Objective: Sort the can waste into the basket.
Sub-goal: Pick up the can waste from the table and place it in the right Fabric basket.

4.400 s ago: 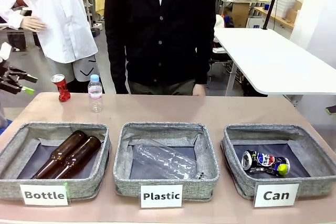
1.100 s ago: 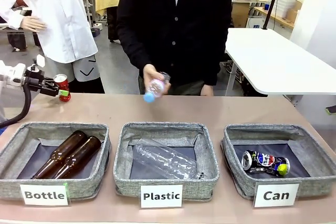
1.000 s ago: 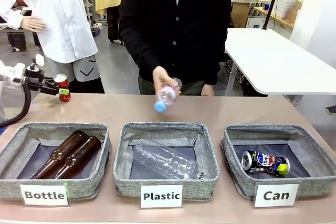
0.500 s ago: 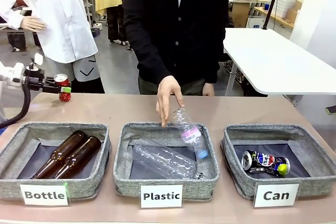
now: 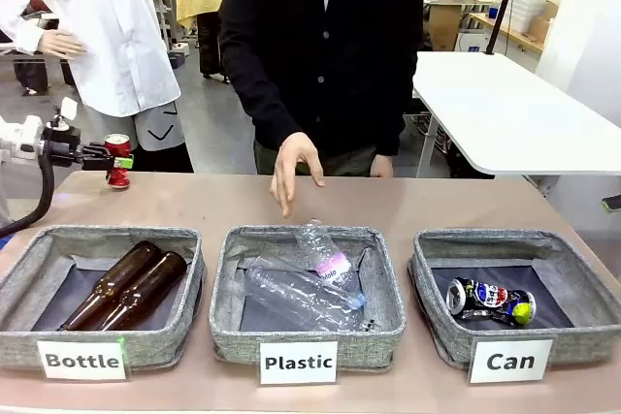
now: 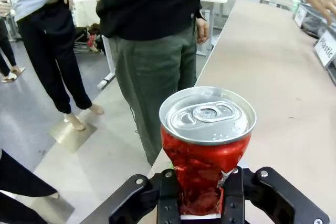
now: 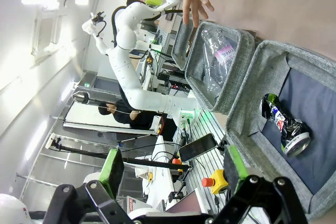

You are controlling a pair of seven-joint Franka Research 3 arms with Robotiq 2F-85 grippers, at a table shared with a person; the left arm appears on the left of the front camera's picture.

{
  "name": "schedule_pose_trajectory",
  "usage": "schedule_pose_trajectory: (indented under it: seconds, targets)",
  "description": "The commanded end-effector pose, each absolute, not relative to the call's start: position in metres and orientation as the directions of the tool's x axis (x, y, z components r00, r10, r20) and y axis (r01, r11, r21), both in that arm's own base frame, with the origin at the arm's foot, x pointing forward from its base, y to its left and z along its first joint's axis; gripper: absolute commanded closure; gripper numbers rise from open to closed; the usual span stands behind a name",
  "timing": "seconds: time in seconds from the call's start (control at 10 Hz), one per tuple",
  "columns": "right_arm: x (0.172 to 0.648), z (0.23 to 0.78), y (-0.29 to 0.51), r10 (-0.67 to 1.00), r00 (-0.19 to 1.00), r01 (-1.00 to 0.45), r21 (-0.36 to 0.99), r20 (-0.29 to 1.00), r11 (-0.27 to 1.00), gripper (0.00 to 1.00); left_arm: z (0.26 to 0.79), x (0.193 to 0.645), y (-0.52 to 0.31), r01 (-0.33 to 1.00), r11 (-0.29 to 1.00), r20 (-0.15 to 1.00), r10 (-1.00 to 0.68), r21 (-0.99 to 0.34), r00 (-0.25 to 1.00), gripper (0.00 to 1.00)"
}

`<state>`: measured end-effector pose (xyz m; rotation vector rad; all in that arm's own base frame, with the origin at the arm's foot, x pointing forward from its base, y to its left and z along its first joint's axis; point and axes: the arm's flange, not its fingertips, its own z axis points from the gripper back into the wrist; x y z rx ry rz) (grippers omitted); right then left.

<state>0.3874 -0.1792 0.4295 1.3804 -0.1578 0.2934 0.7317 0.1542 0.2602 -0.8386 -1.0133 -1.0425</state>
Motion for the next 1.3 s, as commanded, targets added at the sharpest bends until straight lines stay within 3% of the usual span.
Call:
schedule_pose_trajectory:
  seconds: [0.0, 0.2, 0.4, 0.5, 0.7, 0.9, 1.2]
  targets:
    - [0.387, 0.431, -0.181, 0.124, 0.946, -0.316, 0.935, 0.298, 0.16, 0.0, 0.296, 0.708, 0.159, 0.961, 0.277, 0.961, -0.261, -0.02, 0.095, 1.0]
    - [0.387, 0.431, -0.181, 0.124, 0.946, -0.316, 0.935, 0.298, 0.16, 0.0, 0.377, 0.65, 0.168, 0.964, 0.264, 0.949, -0.309, 0.025, 0.06, 1.0]
    - [0.387, 0.431, -0.181, 0.124, 0.946, -0.316, 0.935, 0.298, 0.16, 0.0, 0.437, 0.567, 0.174, 0.994, 0.101, 0.928, -0.374, 0.043, -0.002, 1.0]
    - [0.387, 0.431, -0.181, 0.124, 0.946, -0.316, 0.935, 0.298, 0.16, 0.0, 0.454, 0.508, 0.172, 0.994, 0.031, 0.908, -0.41, 0.107, -0.085, 1.0]
    - [0.387, 0.431, -0.181, 0.124, 0.946, -0.316, 0.935, 0.298, 0.16, 0.0, 0.463, 0.418, 0.162, 0.986, 0.079, 0.903, -0.418, 0.147, -0.101, 1.0]
    - [0.387, 0.431, -0.181, 0.124, 0.946, -0.316, 0.935, 0.298, 0.16, 0.0, 0.454, 0.395, 0.162, 0.982, 0.089, 0.919, -0.376, 0.167, -0.122, 1.0]
    - [0.387, 0.431, -0.181, 0.124, 0.946, -0.316, 0.935, 0.298, 0.16, 0.0, 0.473, 0.414, 0.178, 0.991, 0.047, 0.922, -0.373, 0.128, -0.101, 1.0]
